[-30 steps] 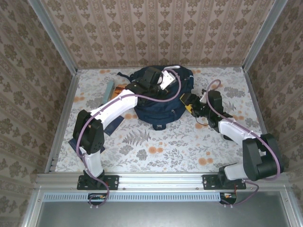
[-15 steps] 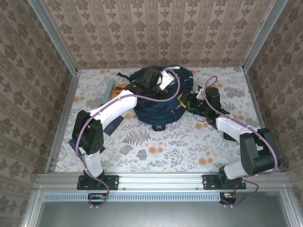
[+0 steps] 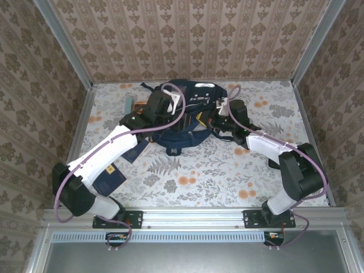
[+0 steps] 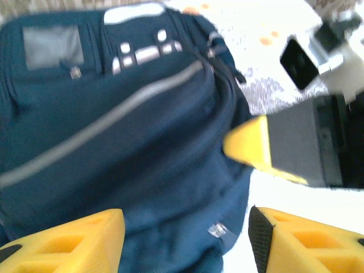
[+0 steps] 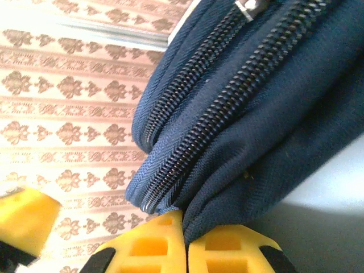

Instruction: Pack the student bag

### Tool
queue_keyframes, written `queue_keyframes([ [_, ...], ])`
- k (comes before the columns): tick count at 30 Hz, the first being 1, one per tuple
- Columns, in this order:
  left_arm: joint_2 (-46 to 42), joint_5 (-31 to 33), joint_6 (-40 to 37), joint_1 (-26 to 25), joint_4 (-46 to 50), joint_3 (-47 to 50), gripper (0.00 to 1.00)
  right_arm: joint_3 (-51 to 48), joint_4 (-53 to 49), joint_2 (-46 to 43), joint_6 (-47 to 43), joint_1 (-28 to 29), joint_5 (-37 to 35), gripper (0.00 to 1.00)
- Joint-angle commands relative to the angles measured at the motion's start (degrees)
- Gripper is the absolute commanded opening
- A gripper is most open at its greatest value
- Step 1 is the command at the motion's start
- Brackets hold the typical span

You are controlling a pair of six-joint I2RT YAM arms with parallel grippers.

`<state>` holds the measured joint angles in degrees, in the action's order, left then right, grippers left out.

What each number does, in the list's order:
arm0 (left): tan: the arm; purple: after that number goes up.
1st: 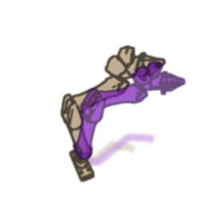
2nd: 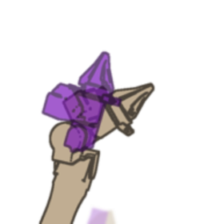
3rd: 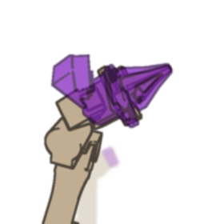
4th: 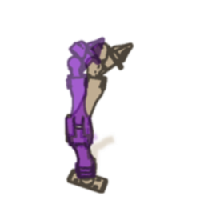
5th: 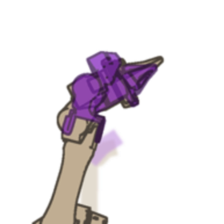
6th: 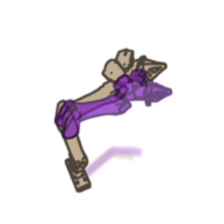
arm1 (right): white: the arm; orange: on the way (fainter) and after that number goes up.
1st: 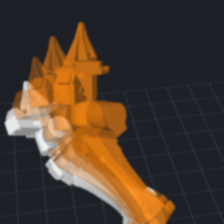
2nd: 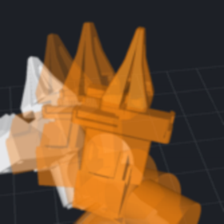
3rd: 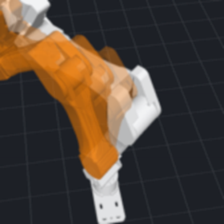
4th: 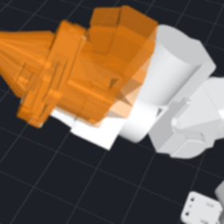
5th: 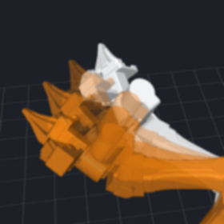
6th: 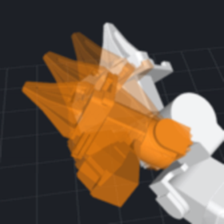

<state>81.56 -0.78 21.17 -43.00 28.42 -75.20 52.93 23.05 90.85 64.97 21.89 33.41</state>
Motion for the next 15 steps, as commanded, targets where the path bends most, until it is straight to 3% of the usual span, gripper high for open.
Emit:
queue_keyframes([
  [1, -1.9, 1.48, 11.67, -2.38, 3.94, 5.36, 0.61, 4.29, 5.19, 1.28, 0.77, 2.76, 1.77, 0.06],
  [7, -1.92, -0.27, 16.57, -3.56, -0.45, 11.12, 0.56, 5.51, 5.43, 2.91, 1.01, 5.21, 1.53, 0.06],
  [15, -0.19, 0.79, 19.59, -3.49, -4.54, 13.47, 0.43, 5.35, 6.02, 3.32, 1.42, 6.74, 1.43, 0.06],
])
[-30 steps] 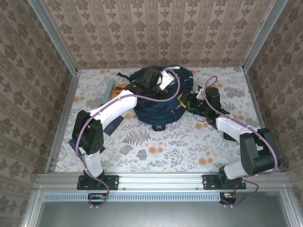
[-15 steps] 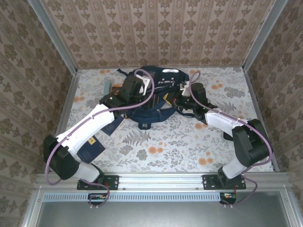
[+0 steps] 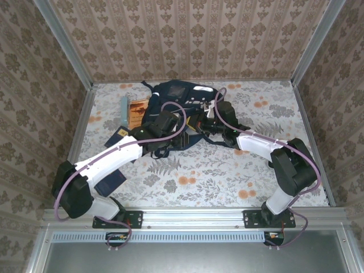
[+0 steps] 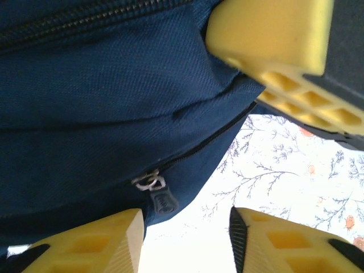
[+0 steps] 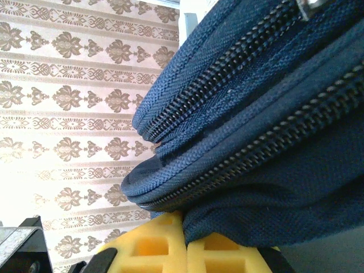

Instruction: Pack the student bag

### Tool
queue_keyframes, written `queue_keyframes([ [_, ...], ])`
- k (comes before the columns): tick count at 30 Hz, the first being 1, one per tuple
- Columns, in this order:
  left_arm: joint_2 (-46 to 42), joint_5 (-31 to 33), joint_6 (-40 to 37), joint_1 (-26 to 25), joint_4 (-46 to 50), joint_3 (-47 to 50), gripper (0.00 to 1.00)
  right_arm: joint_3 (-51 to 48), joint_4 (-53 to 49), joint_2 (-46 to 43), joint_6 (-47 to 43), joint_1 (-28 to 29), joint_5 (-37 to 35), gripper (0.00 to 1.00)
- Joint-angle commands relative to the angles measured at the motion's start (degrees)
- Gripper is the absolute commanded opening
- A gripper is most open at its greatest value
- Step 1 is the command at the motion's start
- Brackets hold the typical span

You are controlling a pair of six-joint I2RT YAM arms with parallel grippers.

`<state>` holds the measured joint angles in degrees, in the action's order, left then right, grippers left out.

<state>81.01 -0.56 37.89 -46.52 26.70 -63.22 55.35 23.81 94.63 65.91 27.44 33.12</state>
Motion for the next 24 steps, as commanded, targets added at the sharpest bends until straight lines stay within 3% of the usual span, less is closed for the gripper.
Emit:
queue_keyframes([
  [1, 0.37, 0.56, 3.17, 0.03, -3.62, 1.85, 0.42, 2.89, 5.36, -0.34, 0.54, 1.34, 1.73, 0.06],
  [12, 1.44, 5.48, 7.98, 0.45, -3.35, 3.98, 0.36, 2.39, 5.98, 0.26, 1.15, 2.87, 1.85, 0.06],
  [24, 1.2, 8.36, 7.1, 0.74, -0.85, 3.63, 0.02, 1.51, 2.0, -0.65, -1.09, 3.06, -0.97, 0.05],
])
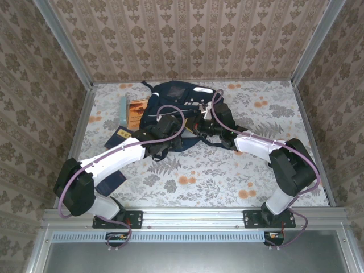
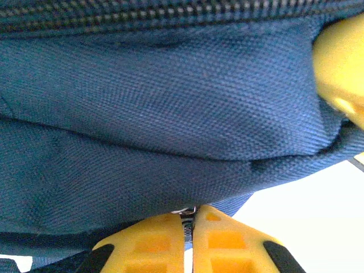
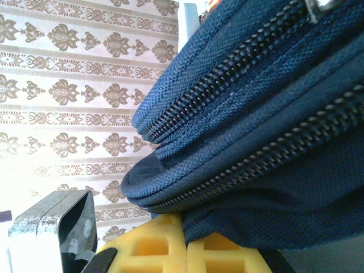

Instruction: Pack the student bag

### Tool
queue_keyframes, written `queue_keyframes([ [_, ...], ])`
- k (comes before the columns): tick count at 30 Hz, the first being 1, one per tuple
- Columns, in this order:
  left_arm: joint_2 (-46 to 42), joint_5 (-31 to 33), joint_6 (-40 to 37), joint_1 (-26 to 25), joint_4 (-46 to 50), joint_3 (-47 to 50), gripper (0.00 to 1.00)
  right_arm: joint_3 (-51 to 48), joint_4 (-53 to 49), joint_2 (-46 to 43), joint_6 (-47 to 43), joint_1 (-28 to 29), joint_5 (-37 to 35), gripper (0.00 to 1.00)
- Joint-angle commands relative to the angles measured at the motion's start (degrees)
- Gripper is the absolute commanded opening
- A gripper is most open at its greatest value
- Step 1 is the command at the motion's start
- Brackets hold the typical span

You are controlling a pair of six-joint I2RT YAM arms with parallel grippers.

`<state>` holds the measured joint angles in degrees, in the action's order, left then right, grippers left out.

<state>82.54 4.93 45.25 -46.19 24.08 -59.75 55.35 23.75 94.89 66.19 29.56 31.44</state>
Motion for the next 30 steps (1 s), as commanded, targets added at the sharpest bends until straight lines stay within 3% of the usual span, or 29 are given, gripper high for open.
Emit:
queue_keyframes([
  [1, -0.69, 3.42, -0.34, 0.43, 2.31, 0.32, 0.0, 1.51, 0.84, -1.1, -2.03, 0.85, 0.06, 0.04],
  [10, -3.54, 6.39, -1.68, 1.91, 5.32, 2.13, 0.0, 0.36, -7.52, -4.7, -6.18, -0.28, -6.59, 0.03],
  [15, -4.85, 1.27, -5.27, 2.56, 1.52, 3.1, 0.0, -0.03, -6.89, -5.39, -6.3, -0.84, -5.64, 0.03],
  [18, -4.59, -1.0, -7.02, 0.53, -0.32, 1.93, 0.31, 0.28, -4.37, -4.89, -5.4, -0.7, -3.57, 0.03],
  [20, -4.15, -0.43, -7.76, -1.37, -0.86, 1.26, 0.42, 0.24, -3.16, -4.8, -5.08, -0.64, -2.74, 0.03],
  [30, -1.58, -0.02, -4.62, -2.62, -6.8, 2.01, 0.44, -0.21, 0.96, -5.18, -3.38, -0.65, 0.11, 0.03],
])
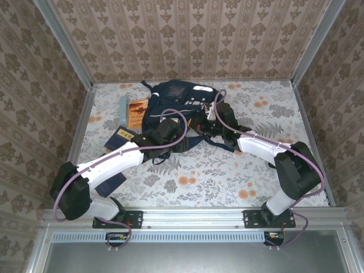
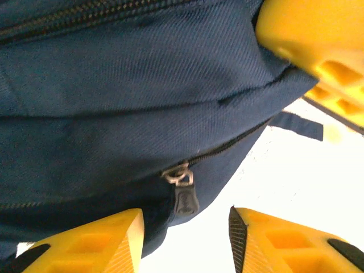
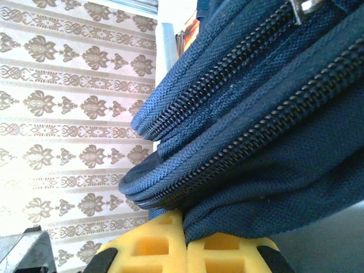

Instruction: Pack the student bag

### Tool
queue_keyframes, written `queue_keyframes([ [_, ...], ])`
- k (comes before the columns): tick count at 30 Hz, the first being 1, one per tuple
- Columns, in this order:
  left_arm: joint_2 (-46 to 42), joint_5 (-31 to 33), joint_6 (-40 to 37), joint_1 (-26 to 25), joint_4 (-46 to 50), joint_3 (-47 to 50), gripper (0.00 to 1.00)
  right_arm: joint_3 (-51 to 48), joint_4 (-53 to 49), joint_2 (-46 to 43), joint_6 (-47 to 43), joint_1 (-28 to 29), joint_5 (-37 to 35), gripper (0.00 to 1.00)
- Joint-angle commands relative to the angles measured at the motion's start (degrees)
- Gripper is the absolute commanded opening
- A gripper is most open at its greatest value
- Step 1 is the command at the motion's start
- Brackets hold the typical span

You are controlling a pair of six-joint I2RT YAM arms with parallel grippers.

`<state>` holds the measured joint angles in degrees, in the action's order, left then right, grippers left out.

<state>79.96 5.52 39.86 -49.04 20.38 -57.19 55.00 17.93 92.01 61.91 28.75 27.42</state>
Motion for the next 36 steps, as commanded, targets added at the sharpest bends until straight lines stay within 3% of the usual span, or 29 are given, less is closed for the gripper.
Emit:
queue_keyframes([
  [1, 1.45, -0.3, 0.99, 0.17, -3.09, -0.95, 0.42, -0.01, 7.41, -2.17, 1.27, 0.16, 4.4, 0.03],
  [10, 3.16, 1.67, 2.95, 1.32, -1.51, -1.09, 0.34, -0.62, 9.12, -2.26, 2.37, 0.16, 5.08, 0.03],
  [20, 3.36, 2.91, 3.01, 1.66, -0.2, -0.69, 0.14, -0.82, 9.93, -2.17, 3.09, 0.16, 5.29, 0.03],
  [22, 3.44, 2.83, 2.87, 1.82, -0.19, -0.72, 0.15, -0.81, 10.05, -2.05, 3.12, 0.16, 5.36, 0.03],
  [28, 4.49, 1.82, 2.41, 2.05, -0.28, -0.91, 0.29, -0.94, 10.72, -1.92, 3.56, 0.16, 5.76, 0.03],
  [36, 5.24, 1.83, 2.52, 2.55, -0.11, -1.43, 0.26, -1.11, 11.97, -2.18, 4.32, 0.16, 6.59, 0.03],
])
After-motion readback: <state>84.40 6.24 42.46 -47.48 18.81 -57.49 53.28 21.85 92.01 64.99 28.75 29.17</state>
